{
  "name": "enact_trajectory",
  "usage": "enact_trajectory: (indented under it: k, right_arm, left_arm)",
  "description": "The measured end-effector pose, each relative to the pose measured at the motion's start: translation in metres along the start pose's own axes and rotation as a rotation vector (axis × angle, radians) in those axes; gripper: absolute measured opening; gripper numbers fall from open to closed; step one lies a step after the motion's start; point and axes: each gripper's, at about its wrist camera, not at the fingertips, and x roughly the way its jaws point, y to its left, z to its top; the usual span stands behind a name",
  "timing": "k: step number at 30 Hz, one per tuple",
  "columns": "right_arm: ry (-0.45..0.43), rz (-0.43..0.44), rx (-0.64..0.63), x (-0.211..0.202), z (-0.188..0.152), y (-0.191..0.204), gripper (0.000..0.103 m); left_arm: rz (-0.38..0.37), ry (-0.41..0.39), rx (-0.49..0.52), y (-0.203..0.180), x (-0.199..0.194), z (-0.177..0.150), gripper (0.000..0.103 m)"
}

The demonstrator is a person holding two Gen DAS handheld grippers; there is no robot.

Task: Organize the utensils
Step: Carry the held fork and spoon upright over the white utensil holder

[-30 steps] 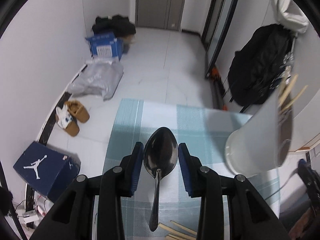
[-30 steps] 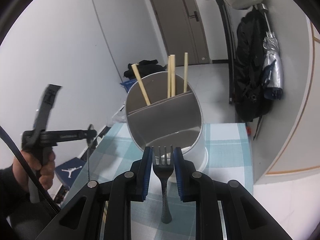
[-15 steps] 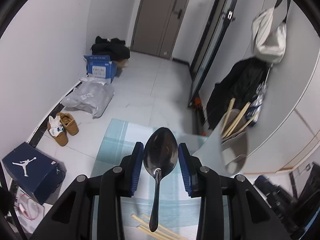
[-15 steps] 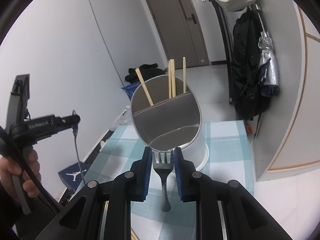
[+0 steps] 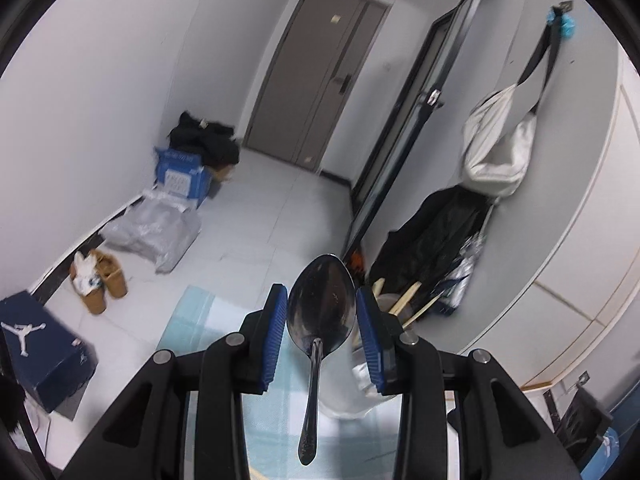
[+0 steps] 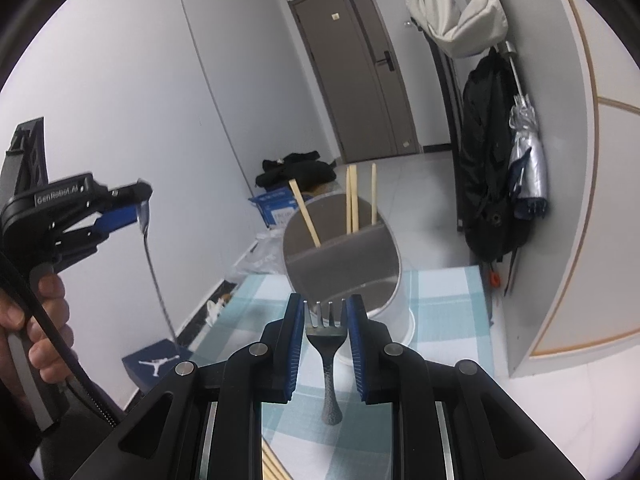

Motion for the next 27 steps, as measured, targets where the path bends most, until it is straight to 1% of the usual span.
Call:
enact_trajectory:
  k: [3,9,15,21,24,27]
  right_arm:
    - [-0.01,0.005,-0.001,-0.01,0.007,0.0,0.021]
    - [-0.028,0.0,-0.009,-0.024,0.035,-0.004,0.021]
    - [-0.065,0.005,-0.003,-0.028,0.08,-0.01,0.021]
    - [-0.108,0.018,-0.022,-0.016,0.127,-0.012,0.021]
    - [-0.119,0.034,-0.01,-0.003,0.143,-0.019,0.021]
    - [-0.13,0.05,0.015,0.009,0.155,-0.029,0.021]
  left_arm:
    - [-0.029,-0.051,0.001,-0.011,-0.005,0.009,0.031]
    - [-0.076,-0.107,-0.018,-0.022,0.004,0.021,0.031]
    - [-0.107,-0.114,-0.057,-0.024,0.025,0.032,0.031]
    - [-0.123,-0.142,-0.051,-0.03,0.045,0.036,0.031]
    - [-0.159,-0.148,-0.044,-0.033,0.058,0.036,0.031]
    - [-0.164,-0.152,-0.016,-0.035,0.069,0.035,0.031]
